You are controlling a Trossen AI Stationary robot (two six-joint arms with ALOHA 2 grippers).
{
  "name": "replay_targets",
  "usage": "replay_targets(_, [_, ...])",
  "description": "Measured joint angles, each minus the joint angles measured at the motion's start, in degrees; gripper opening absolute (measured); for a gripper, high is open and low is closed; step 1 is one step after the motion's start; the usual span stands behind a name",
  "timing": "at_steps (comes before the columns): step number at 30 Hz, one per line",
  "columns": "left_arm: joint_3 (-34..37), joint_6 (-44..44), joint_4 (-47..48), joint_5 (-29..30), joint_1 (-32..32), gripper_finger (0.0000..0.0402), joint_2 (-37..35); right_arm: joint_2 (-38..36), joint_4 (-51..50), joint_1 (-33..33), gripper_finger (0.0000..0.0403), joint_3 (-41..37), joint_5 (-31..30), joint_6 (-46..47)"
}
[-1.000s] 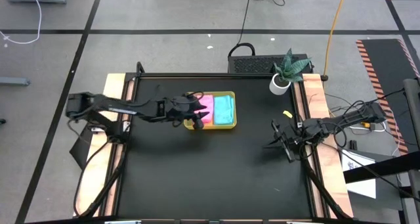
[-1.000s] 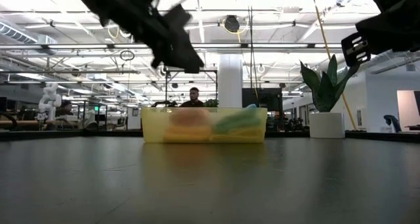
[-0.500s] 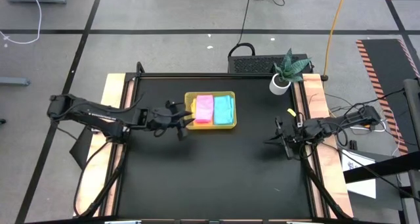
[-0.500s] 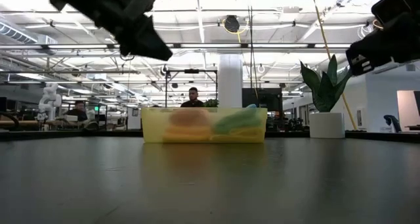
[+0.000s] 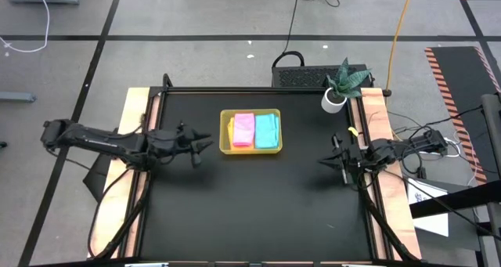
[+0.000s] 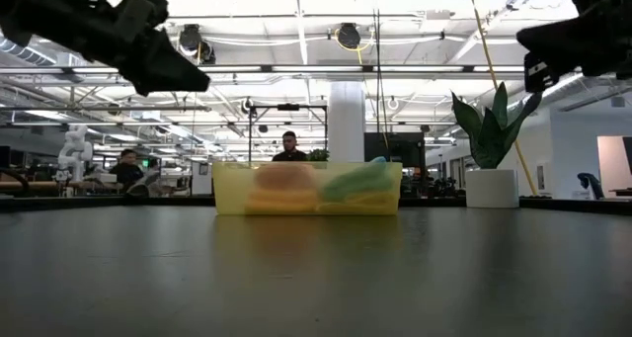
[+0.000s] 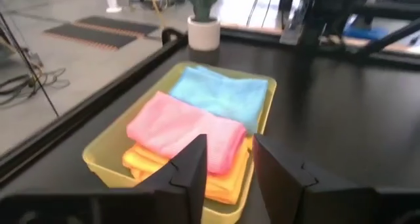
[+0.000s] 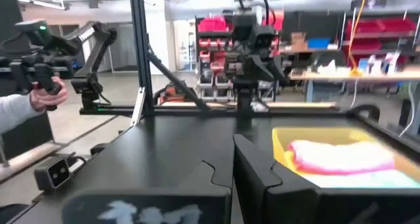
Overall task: Fold microfiber towels
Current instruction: Return to Home Position
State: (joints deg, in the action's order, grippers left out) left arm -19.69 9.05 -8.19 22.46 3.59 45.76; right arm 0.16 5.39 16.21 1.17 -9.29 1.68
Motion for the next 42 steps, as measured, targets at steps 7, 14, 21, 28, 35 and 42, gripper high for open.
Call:
replay_targets(7, [6.51,-2.31,2.20,-9.47,-7.31,0.0012,-15.21,0.01,-1.17,0.00,0.0000,-0.11,0.17,1.16])
replay_targets(14, [13.33,-2.81,3.68,-16.42,-13.29,0.0004,-26.20,0.01,-1.41,0.00,0.0000,-0.17,0.39,3.80])
replay_targets(21, [15.48,-4.49,10.13,-18.25,-14.54,0.0003,-34.02,0.01,-1.38,0.00,0.0000,-0.22,0.36,4.80])
replay_targets(28, [19.04,-6.13,6.88,-19.82,-9.70,0.0002,-39.47,0.01,-1.36,0.00,0.0000,-0.26,0.34,8.13])
replay_targets(35, [19.00,-9.47,7.46,-20.46,-2.89,0.0001,-40.24,0.02,-2.21,0.02,0.0000,-0.31,0.52,6.81])
replay_targets(42, [18.95,-13.05,7.76,-20.32,-1.85,0.0001,-40.20,0.02,-2.53,-0.02,0.0000,-0.31,0.21,6.01])
